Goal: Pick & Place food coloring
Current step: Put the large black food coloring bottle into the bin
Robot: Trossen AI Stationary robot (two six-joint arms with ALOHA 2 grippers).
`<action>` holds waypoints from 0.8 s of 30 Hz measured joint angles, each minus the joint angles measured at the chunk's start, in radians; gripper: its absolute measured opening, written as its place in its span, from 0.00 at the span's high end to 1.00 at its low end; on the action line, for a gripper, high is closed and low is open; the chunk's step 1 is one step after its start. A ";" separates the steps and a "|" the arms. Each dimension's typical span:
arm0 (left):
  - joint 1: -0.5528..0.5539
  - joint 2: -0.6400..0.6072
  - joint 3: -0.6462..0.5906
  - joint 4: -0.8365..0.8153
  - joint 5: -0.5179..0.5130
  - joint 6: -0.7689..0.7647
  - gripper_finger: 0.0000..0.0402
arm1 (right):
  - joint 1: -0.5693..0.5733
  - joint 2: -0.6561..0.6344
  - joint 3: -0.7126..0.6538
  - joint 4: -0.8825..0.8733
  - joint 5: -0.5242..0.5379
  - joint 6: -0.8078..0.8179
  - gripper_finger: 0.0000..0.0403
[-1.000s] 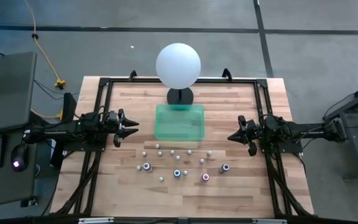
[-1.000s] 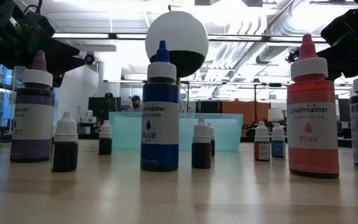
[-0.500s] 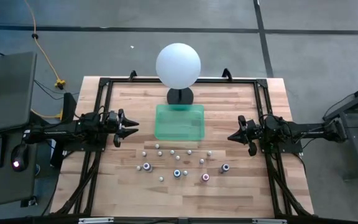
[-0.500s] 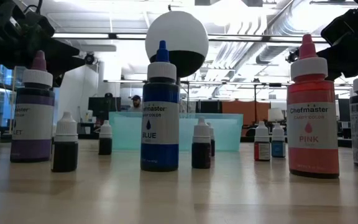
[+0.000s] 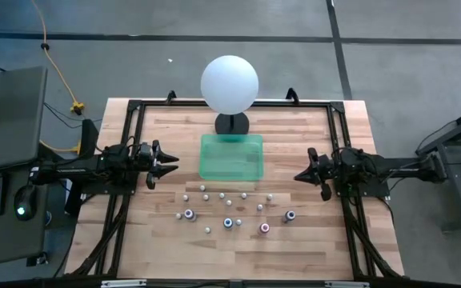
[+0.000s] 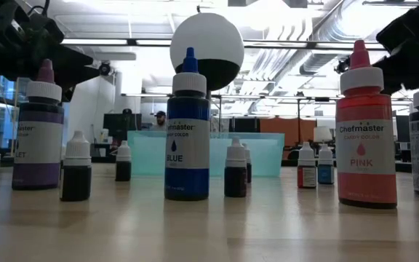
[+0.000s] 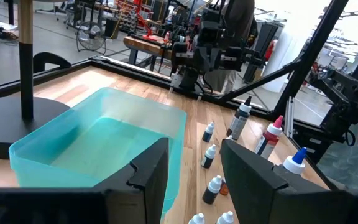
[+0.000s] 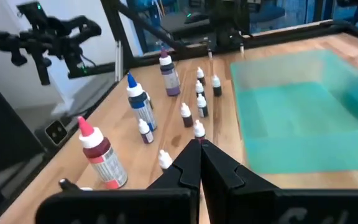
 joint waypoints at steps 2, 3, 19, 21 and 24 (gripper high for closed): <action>0.000 0.000 0.000 0.000 0.000 0.000 0.63 | 0.000 0.000 0.062 -0.093 0.014 -0.033 1.00; 0.000 0.000 0.000 0.000 0.000 0.000 0.63 | 0.000 0.004 0.095 -0.141 0.033 -0.042 1.00; 0.000 0.000 0.000 0.000 0.000 0.000 0.63 | 0.002 0.376 0.705 -0.561 0.085 -0.079 1.00; 0.000 0.000 0.000 0.000 0.000 0.000 0.63 | 0.013 0.457 0.815 -0.678 0.079 -0.103 1.00; 0.000 0.000 0.000 0.000 0.000 0.000 0.63 | 0.040 0.588 0.983 -0.871 0.078 -0.119 1.00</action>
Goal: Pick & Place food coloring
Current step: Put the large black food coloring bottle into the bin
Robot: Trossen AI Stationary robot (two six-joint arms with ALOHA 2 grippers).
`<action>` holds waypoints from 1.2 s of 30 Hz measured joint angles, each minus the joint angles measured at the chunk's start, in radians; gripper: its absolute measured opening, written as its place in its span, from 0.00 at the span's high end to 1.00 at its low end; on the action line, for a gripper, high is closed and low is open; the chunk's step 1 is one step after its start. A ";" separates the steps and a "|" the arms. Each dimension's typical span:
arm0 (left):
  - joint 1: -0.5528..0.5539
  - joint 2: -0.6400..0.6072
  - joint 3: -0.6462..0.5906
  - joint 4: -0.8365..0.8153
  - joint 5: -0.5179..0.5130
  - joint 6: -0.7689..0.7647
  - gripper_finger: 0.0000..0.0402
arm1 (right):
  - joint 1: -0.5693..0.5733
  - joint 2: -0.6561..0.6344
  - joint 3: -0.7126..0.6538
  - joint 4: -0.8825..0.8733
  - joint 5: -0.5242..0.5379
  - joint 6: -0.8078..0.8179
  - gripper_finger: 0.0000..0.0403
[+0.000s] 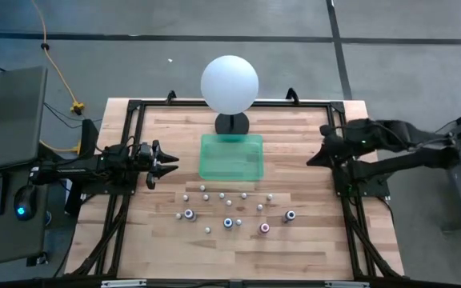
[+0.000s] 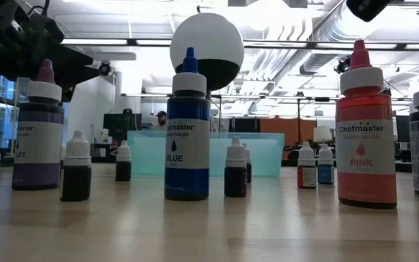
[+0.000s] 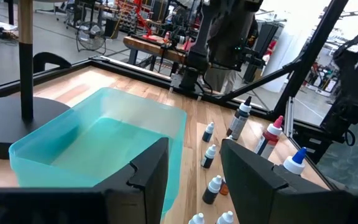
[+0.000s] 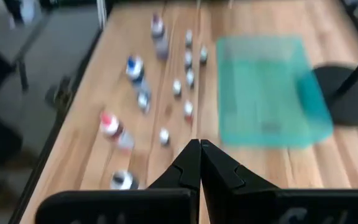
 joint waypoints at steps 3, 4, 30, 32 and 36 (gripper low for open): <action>0.000 0.000 0.000 0.000 0.000 0.000 0.63 | 0.030 0.120 0.155 -0.185 0.005 0.009 1.00; 0.000 0.000 0.000 0.000 0.000 0.000 0.63 | 0.043 0.156 0.201 -0.236 0.006 0.012 1.00; 0.000 0.000 0.000 0.000 0.000 0.000 0.63 | 0.371 0.691 0.497 -0.494 0.103 0.276 0.73; 0.000 0.000 0.000 0.000 0.000 0.000 0.63 | 0.381 0.707 0.497 -0.476 0.122 0.335 0.68; 0.000 0.000 0.000 0.000 0.000 0.000 0.63 | 0.399 0.724 0.497 -0.462 0.132 0.473 0.59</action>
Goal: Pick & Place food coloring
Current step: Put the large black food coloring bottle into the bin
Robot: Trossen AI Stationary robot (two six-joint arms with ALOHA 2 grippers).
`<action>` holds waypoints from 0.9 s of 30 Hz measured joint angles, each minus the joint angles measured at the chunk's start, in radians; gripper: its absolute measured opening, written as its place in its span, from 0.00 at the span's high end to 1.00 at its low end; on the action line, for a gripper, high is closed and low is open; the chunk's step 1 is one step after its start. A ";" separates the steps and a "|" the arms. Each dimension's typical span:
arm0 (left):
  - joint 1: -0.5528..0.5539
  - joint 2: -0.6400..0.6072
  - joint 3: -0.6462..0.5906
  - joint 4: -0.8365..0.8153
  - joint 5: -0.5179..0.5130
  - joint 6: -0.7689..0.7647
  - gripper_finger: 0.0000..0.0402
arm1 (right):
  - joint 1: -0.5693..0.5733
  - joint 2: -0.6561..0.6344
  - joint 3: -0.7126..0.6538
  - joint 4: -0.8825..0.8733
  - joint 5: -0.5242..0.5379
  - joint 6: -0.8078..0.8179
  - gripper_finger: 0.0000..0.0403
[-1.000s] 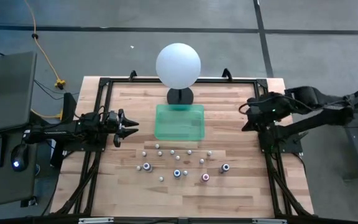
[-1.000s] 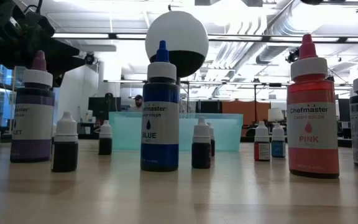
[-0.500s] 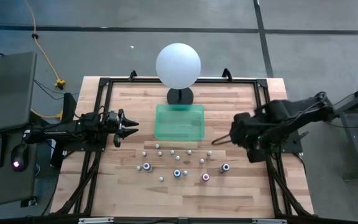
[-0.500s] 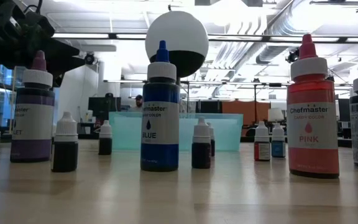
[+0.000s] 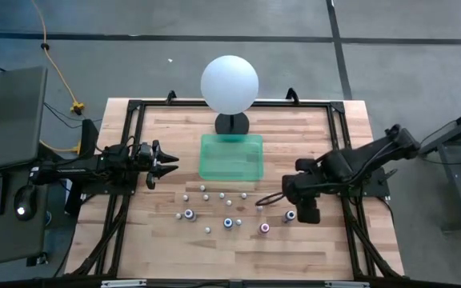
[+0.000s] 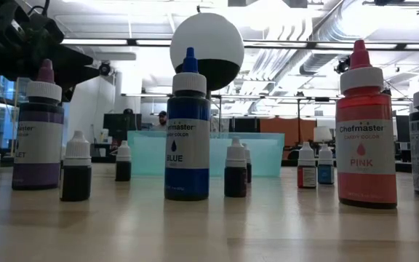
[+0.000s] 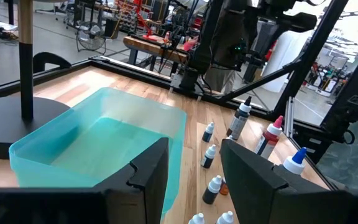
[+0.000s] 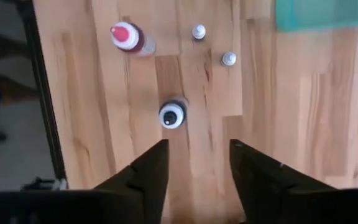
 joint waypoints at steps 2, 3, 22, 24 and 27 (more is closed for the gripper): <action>0.000 0.000 0.000 0.000 0.000 0.000 0.63 | 0.011 0.005 0.000 0.002 0.016 0.076 0.55; 0.000 0.000 0.000 0.000 0.000 0.000 0.63 | 0.019 0.005 -0.001 0.003 0.029 0.119 0.53; 0.000 0.000 0.000 0.000 0.000 0.000 0.63 | 0.082 0.004 -0.350 0.346 -0.054 0.812 0.47; 0.000 0.000 0.000 0.000 0.000 0.000 0.63 | 0.080 0.004 -0.372 0.365 -0.050 0.821 0.46; 0.000 0.000 0.000 0.000 0.000 0.000 0.63 | 0.073 0.004 -0.389 0.372 -0.035 0.831 0.45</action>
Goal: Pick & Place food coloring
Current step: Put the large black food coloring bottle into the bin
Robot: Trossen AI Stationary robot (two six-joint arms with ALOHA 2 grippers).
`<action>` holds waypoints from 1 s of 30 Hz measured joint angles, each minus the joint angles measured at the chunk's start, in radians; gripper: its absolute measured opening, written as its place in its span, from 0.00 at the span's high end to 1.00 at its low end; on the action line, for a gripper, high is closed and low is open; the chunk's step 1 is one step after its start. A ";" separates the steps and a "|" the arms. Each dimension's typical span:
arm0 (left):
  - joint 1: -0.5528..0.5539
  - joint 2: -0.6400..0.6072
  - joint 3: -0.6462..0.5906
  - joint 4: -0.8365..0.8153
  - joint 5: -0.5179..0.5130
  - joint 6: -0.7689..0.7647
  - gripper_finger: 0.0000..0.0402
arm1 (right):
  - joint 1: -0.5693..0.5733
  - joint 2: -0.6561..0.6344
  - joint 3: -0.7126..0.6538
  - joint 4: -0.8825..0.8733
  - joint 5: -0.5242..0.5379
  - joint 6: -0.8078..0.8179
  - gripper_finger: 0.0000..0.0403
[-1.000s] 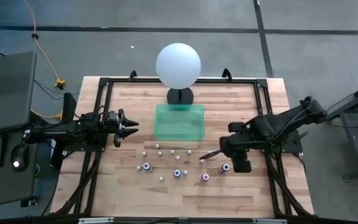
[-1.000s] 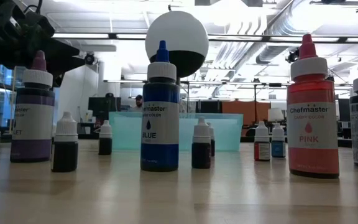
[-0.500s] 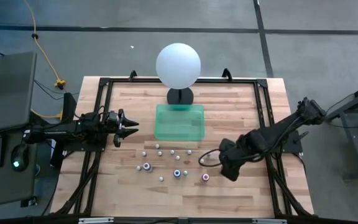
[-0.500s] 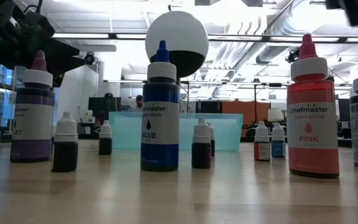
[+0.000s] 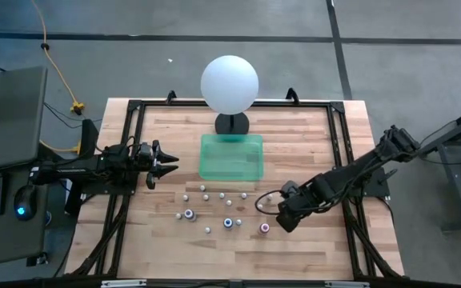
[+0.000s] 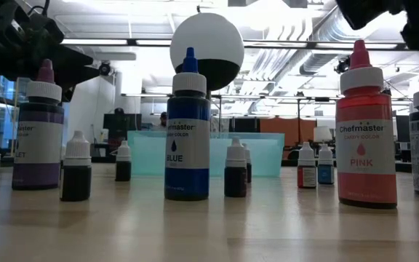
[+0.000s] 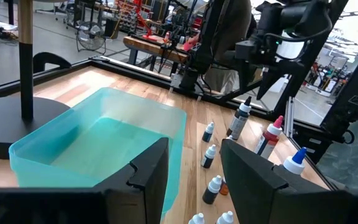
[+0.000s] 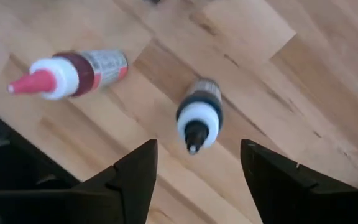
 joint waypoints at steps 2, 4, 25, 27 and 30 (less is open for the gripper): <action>0.000 0.000 0.000 0.000 0.000 0.000 0.63 | -0.006 0.000 -0.006 0.000 0.017 -0.009 0.43; 0.000 0.000 0.000 0.000 0.000 0.000 0.63 | -0.018 0.000 -0.015 0.005 0.038 -0.017 0.42; 0.000 0.000 0.000 0.001 0.000 0.000 0.63 | -0.050 0.000 -0.122 0.144 -0.087 0.010 0.38; 0.000 0.000 0.000 0.001 0.000 0.000 0.63 | -0.051 0.000 -0.122 0.144 -0.091 0.012 0.38; 0.000 0.000 0.000 0.001 0.000 0.000 0.63 | -0.050 0.000 -0.122 0.144 -0.093 0.013 0.39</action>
